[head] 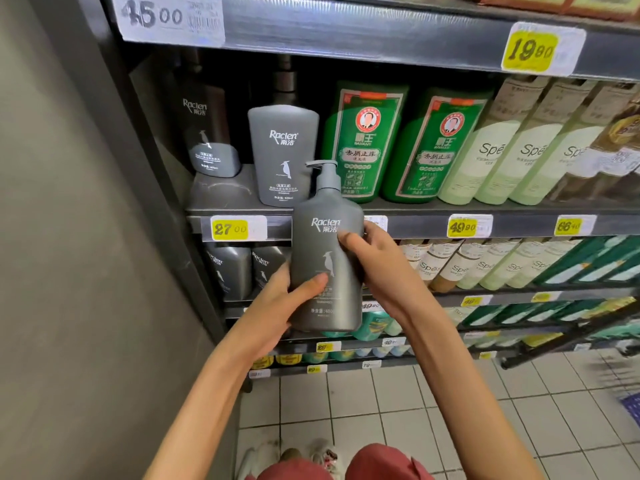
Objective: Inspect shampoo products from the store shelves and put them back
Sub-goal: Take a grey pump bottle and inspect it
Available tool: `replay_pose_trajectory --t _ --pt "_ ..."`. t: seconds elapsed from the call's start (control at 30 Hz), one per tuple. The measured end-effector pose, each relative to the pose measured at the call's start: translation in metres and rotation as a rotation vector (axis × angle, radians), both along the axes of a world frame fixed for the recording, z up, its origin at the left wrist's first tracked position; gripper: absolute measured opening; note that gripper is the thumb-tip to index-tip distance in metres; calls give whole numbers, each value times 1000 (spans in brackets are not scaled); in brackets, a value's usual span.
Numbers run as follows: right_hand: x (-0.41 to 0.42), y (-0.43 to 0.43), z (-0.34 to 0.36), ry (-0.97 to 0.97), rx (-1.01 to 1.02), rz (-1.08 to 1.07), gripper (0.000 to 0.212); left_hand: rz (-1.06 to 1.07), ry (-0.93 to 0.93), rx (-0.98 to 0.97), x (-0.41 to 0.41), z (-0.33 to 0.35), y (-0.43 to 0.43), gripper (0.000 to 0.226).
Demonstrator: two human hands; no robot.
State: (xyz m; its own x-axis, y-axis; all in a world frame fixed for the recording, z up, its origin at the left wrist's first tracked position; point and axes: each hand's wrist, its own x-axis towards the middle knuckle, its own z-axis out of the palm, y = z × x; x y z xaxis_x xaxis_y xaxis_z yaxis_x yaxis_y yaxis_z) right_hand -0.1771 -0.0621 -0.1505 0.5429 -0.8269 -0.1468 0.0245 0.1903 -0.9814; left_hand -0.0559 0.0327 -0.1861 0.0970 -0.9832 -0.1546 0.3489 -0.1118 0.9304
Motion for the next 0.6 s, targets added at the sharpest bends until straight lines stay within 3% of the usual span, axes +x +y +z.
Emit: replay_pose_trajectory --t 0.13,0.23,0.37,0.47,0.6 --pt "-18 11 -22 36 18 199 39 89 -106 -69 3 -15 6 50" --pt "-24 21 -38 55 -114 150 36 108 -338 -108 4 -23 7 46" --pt "-31 30 -45 -38 -384 106 46 118 -427 -131 2 -24 4 51" --pt "-33 36 -45 -73 -432 86 48 119 -544 -156 -1 -20 5 54" --pt "-40 31 -31 66 -367 49 44 70 -430 -141 2 -10 8 51"
